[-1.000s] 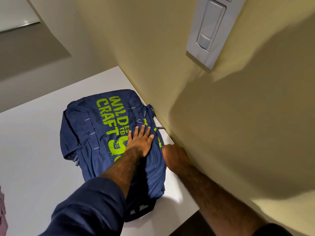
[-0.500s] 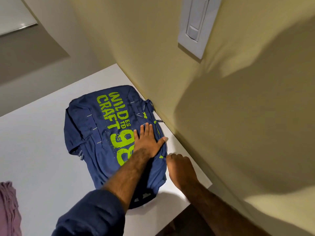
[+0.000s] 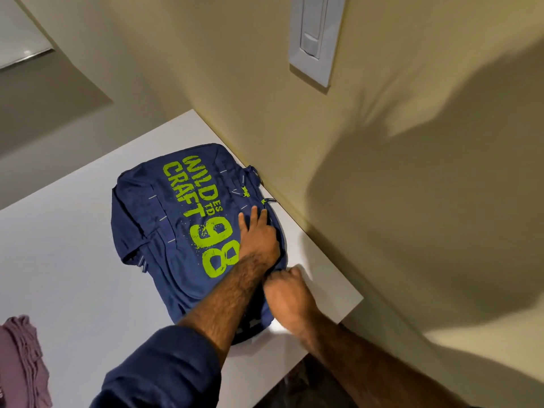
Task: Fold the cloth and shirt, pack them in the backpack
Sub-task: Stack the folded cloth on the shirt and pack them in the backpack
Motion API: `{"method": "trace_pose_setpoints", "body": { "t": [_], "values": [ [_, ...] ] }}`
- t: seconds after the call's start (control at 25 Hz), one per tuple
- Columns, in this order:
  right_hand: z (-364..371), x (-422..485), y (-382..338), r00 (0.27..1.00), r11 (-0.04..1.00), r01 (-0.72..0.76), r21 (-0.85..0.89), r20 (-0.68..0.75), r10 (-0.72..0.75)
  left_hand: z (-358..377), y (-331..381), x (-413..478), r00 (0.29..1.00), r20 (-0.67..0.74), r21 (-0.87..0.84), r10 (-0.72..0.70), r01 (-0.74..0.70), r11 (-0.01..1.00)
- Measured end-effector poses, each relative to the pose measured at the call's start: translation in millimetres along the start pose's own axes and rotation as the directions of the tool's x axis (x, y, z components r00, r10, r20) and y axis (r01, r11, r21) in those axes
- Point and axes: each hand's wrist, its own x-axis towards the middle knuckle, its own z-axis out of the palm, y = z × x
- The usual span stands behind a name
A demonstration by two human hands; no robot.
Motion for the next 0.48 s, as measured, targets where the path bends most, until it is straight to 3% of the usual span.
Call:
{"method": "trace_pose_setpoints", "body": {
  "t": [0.12,0.16,0.24,0.32,0.48],
  "values": [
    [10,-24,-50,0.996,0.997,0.06,0.05,0.063,-0.063,-3,1,2,0.999,-0.03,-0.058,0.026,-0.028,0.998],
    [11,-28,-61,0.999,0.995,0.038,0.089,-0.005,-0.037,-3,0,3,0.999,-0.035,-0.067,0.04,-0.043,0.997],
    [7,-29,-75,0.996,0.957,0.077,0.281,0.022,-0.087,-2,-6,-1,0.997,-0.053,-0.133,0.053,-0.059,0.989],
    [5,-18,-79,0.969,0.944,0.248,0.218,-0.047,-0.244,4,-21,-17,0.995,-0.095,-0.334,0.003,-0.034,0.942],
    [23,5,-44,0.962,0.979,0.206,-0.005,-0.18,-0.203,35,-67,-91,0.917,-0.33,-0.575,-0.223,-0.008,0.818]
  ]
}}
